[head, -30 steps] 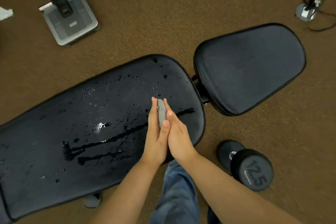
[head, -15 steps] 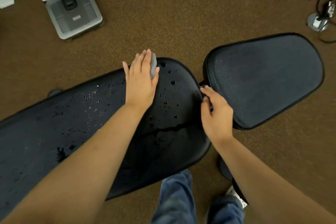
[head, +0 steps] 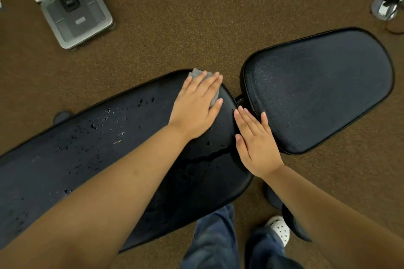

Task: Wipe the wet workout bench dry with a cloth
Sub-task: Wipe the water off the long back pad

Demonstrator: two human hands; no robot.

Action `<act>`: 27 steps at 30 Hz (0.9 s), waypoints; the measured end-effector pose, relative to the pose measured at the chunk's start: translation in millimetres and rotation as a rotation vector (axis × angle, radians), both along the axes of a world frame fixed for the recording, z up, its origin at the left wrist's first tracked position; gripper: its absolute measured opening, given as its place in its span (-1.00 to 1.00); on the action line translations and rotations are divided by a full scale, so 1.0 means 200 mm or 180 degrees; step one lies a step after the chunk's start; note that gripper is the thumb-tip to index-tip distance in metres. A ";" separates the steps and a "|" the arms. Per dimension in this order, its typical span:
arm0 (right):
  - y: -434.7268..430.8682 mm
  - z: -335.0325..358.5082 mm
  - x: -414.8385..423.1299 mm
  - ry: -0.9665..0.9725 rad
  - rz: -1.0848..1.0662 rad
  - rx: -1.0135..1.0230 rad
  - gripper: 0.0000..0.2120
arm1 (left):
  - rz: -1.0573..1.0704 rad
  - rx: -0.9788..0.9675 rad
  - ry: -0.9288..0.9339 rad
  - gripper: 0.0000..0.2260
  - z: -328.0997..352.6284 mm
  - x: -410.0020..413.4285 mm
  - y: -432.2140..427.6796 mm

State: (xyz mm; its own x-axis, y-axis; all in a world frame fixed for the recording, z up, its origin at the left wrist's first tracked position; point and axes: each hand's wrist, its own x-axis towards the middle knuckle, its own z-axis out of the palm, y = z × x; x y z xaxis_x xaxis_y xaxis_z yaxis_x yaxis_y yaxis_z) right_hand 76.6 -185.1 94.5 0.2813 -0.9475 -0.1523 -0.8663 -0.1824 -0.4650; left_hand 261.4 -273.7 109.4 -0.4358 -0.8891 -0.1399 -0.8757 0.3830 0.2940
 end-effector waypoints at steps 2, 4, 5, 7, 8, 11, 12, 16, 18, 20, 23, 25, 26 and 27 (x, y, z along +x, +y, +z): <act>-0.01 0.00 -0.03 -0.0077 0.0140 0.0024 -0.50 | -0.0029 0.0022 -0.0007 -0.51 0.00 -0.05 0.07; -0.03 0.01 -0.05 -0.0206 0.0247 0.0106 -0.50 | 0.0008 0.0048 0.0000 -0.52 -0.01 -0.10 0.14; -0.03 0.02 -0.06 -0.0302 0.0259 0.0148 -0.49 | 0.0061 0.0068 -0.0001 -0.52 -0.01 -0.12 0.18; -0.04 0.04 -0.06 -0.0524 0.0218 0.0207 -0.47 | 0.0176 0.0104 -0.0032 -0.53 -0.01 -0.17 0.26; -0.03 0.04 -0.07 -0.0616 0.0185 0.0232 -0.46 | 0.0211 0.0125 -0.0064 -0.53 -0.01 -0.19 0.30; 0.02 0.04 -0.05 -0.0935 -0.0031 0.0443 -0.45 | 0.0207 0.0192 -0.0190 -0.53 0.00 -0.22 0.44; 0.05 0.05 -0.04 -0.1070 -0.0108 0.0511 -0.45 | 0.0188 0.0221 -0.0219 -0.53 0.00 -0.23 0.49; 0.14 0.06 -0.01 -0.1469 -0.0387 0.0531 -0.49 | 0.0105 0.0375 -0.0380 -0.52 0.02 -0.20 0.73; 0.14 0.05 -0.02 -0.1659 -0.0534 0.0615 -0.50 | 0.0094 0.0382 -0.0538 -0.52 0.04 -0.16 0.86; 0.15 0.03 -0.02 -0.1804 -0.0617 0.0630 -0.50 | 0.0186 0.0407 -0.0660 -0.53 0.07 -0.10 0.96; 0.18 -0.01 -0.02 -0.1862 -0.0712 0.0609 -0.49 | 0.0559 0.0441 -0.0684 -0.52 0.08 -0.02 0.94; 0.20 -0.04 -0.01 -0.1918 -0.0799 0.0611 -0.47 | 0.0835 0.0395 -0.0636 -0.52 0.06 -0.01 0.83; 0.21 -0.05 -0.01 -0.1956 -0.0827 0.0598 -0.48 | 0.1031 0.0350 -0.0553 -0.51 0.05 -0.02 0.75; 0.21 -0.06 0.00 -0.1993 -0.0849 0.0581 -0.48 | 0.1240 0.0298 -0.0466 -0.51 0.04 -0.03 0.64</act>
